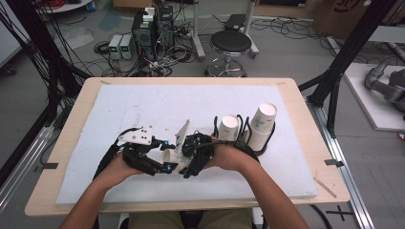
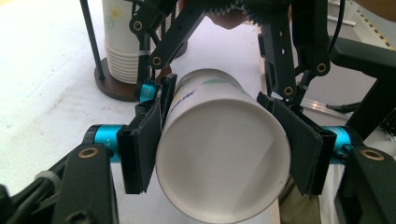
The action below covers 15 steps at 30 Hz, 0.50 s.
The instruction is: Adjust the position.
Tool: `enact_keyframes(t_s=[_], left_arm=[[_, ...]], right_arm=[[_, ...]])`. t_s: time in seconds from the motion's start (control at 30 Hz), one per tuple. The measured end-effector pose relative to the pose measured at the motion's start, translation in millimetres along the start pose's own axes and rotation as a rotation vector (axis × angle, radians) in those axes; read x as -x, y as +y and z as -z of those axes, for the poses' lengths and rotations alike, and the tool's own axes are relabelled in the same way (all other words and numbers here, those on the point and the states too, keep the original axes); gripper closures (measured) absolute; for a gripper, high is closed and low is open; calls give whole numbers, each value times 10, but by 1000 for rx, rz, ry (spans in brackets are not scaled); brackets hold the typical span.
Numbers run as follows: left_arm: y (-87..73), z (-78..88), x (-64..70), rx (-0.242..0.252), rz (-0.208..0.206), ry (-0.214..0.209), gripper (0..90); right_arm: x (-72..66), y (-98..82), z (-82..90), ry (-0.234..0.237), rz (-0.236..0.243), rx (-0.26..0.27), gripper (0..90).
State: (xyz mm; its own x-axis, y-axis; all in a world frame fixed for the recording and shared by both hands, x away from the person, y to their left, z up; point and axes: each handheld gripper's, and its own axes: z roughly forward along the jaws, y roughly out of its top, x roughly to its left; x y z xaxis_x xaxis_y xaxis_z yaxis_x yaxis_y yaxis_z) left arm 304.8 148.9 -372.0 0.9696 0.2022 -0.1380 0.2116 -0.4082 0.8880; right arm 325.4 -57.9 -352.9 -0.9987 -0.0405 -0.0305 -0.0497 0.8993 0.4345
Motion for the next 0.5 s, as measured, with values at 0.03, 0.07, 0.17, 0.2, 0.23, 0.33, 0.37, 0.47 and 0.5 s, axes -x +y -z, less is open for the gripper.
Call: enact_keyframes(t_s=[0.03,0.07,0.17,0.2,0.23,0.33,0.37,0.47,0.5], left_arm=[[-2,-3,0,-2,-2,-3,353],[-2,-4,0,-5,-5,-5,355],[0,9,-8,5,-13,-2,360],[-1,18,-9,11,-9,0,362],[-2,33,-15,15,-7,4,363],[-17,82,-47,51,5,12,364],[-23,103,-60,61,7,17,365],[-41,145,-85,94,15,25,366],[-45,153,-90,97,15,27,366]], right_arm=[[0,0,0,0,2,-4,327],[-1,-1,0,1,3,-6,326],[-4,-5,4,-11,10,2,294],[-4,-6,12,-15,7,7,277],[-1,-10,23,-24,-3,22,238],[13,-42,94,-32,-34,102,219],[19,-59,123,-36,-34,138,216],[17,-119,204,-57,-61,218,210],[18,-140,227,-64,-73,241,210]])
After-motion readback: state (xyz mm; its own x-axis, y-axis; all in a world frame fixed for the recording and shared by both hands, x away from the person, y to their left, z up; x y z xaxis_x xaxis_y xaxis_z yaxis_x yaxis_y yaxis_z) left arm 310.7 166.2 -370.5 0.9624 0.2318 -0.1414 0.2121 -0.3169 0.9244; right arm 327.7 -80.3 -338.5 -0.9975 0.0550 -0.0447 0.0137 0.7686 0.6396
